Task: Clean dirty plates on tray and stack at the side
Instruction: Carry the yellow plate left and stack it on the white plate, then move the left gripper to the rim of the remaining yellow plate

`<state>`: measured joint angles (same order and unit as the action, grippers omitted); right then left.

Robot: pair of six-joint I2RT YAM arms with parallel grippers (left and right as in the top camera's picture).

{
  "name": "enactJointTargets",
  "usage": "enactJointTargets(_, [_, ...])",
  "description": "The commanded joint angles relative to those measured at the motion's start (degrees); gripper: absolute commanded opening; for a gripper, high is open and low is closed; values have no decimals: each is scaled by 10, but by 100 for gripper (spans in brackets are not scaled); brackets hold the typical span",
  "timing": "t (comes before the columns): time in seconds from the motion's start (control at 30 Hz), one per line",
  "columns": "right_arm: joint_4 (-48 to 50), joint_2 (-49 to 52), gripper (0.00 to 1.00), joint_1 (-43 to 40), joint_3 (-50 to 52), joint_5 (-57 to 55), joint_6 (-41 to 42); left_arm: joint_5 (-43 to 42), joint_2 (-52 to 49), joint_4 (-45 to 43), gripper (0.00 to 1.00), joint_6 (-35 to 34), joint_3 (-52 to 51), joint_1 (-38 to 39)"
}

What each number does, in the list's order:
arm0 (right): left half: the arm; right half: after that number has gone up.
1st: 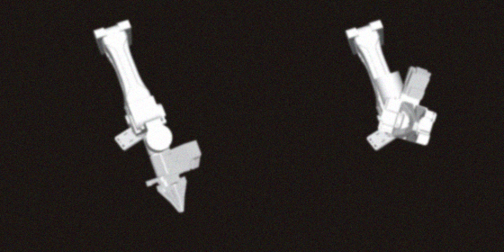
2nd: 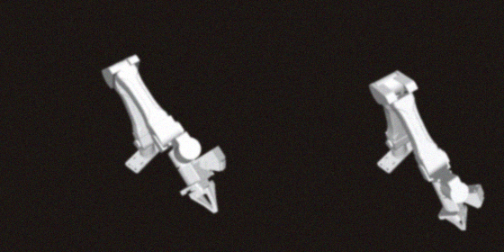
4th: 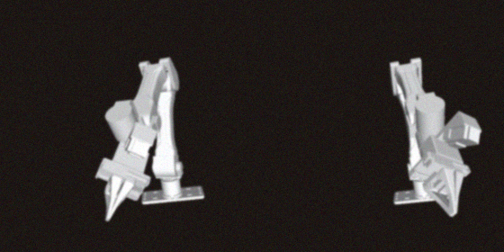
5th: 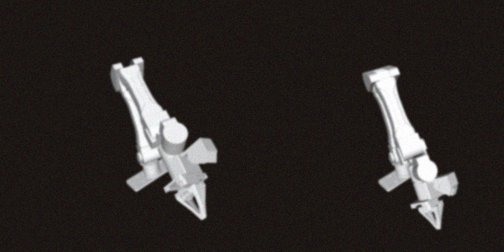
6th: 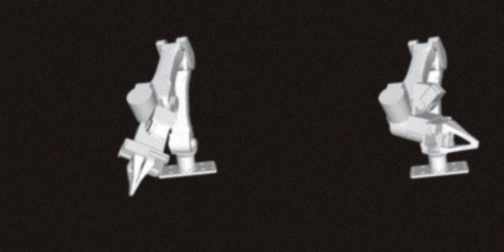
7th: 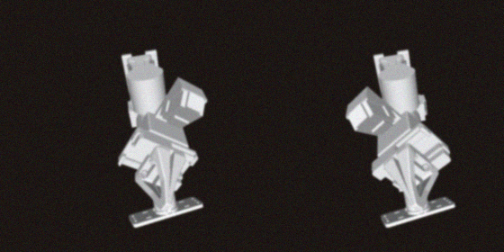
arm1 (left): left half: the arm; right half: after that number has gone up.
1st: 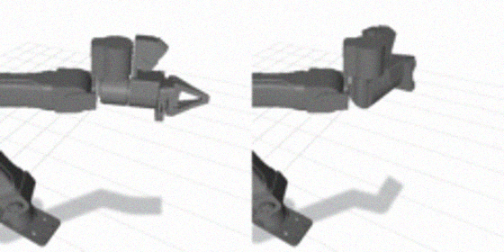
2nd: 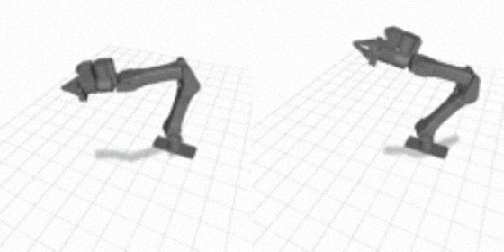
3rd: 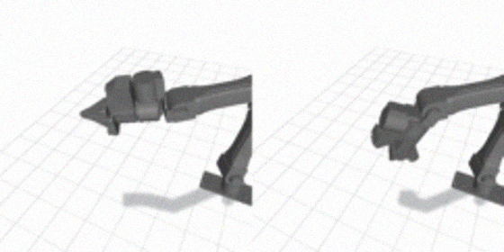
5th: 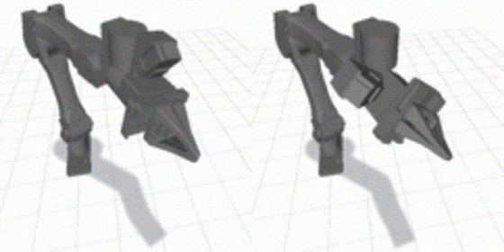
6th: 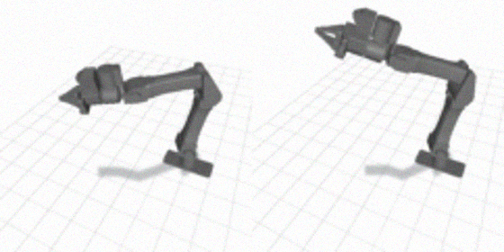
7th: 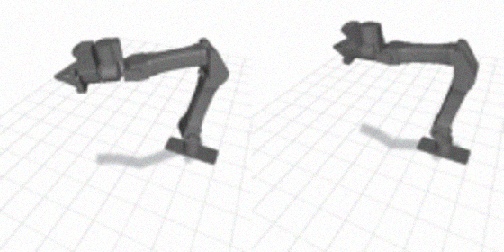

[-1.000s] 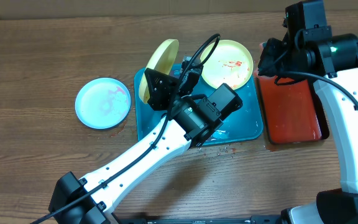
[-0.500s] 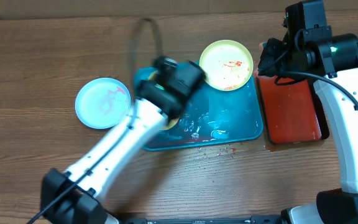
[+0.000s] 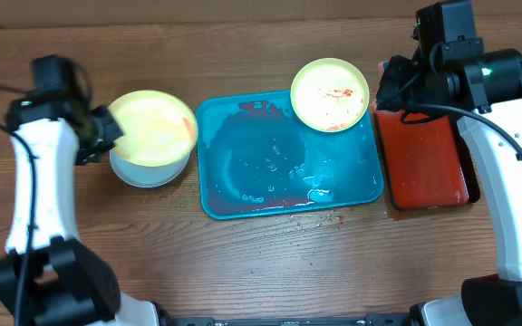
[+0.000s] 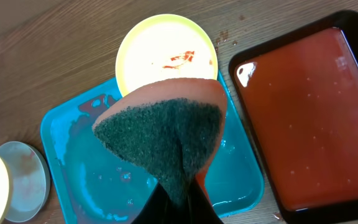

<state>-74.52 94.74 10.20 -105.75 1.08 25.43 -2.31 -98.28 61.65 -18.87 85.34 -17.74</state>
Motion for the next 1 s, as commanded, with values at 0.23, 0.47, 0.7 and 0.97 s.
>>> enactJointTargets(0.23, [7,-15,4,-2,-5,-4,-3,-66,-134,-33,4,16,10,-78])
enactJointTargets(0.47, [7,-14,4,-2,-5,-4,-3,-79,-156,-35,65,43,10,-66])
enactJointTargets(0.7, [7,-15,4,-2,-5,-4,-3,-98,-135,17,88,96,70,-39])
enactJointTargets(0.97, [7,-14,4,-2,-5,-4,-3,-98,-124,55,96,105,196,83])
